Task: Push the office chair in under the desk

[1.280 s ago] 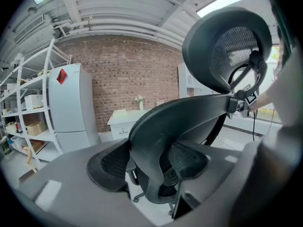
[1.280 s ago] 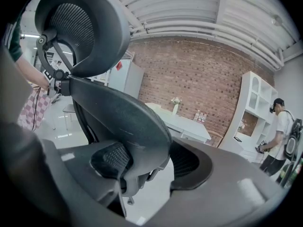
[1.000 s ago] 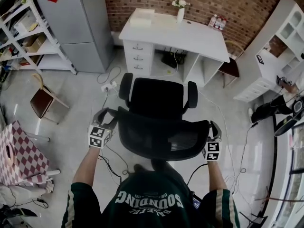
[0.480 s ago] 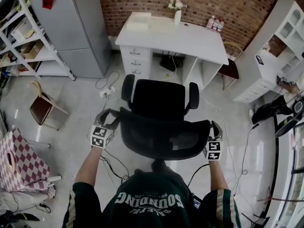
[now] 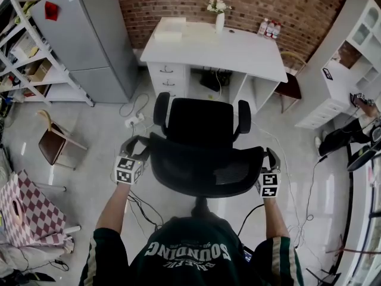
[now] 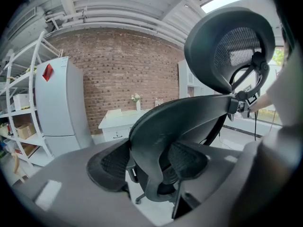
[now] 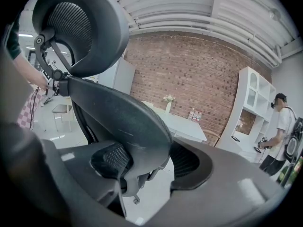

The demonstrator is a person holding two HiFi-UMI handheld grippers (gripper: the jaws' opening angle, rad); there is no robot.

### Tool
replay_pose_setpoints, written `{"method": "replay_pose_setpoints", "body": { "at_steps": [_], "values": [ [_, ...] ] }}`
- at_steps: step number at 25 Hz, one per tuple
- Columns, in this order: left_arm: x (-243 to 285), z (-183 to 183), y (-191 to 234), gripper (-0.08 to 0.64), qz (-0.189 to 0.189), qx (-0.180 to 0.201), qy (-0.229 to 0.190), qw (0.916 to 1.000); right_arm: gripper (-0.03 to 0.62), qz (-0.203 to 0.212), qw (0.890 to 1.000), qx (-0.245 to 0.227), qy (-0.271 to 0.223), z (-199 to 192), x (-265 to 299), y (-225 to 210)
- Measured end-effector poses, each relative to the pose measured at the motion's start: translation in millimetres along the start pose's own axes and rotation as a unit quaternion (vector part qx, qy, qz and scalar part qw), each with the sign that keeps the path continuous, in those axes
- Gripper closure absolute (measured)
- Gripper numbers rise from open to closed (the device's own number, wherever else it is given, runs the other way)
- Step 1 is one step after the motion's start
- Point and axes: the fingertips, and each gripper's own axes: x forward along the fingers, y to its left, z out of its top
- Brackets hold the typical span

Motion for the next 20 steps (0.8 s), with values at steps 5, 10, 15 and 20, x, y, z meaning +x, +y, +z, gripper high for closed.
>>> {"method": "replay_pose_setpoints", "body": {
  "at_steps": [5,10,15,20],
  "values": [
    [31,13,8,0.302,0.003,-0.002,0.003,1.0000,0.342,-0.006,1.000,0.006,-0.002,7,27,-19],
    [66,28,17,0.304,0.001,0.003,0.013,0.9999,0.342,-0.010,1.000,0.009,-0.005,16,54,-37],
    [95,37,25,0.305,0.000,0.006,0.030,0.9995,0.344,-0.022,1.000,0.012,-0.007,20,77,-52],
    [117,48,29,0.308,0.001,0.006,0.034,0.9994,0.342,-0.024,1.000,0.010,-0.003,27,96,-67]
  ]
}}
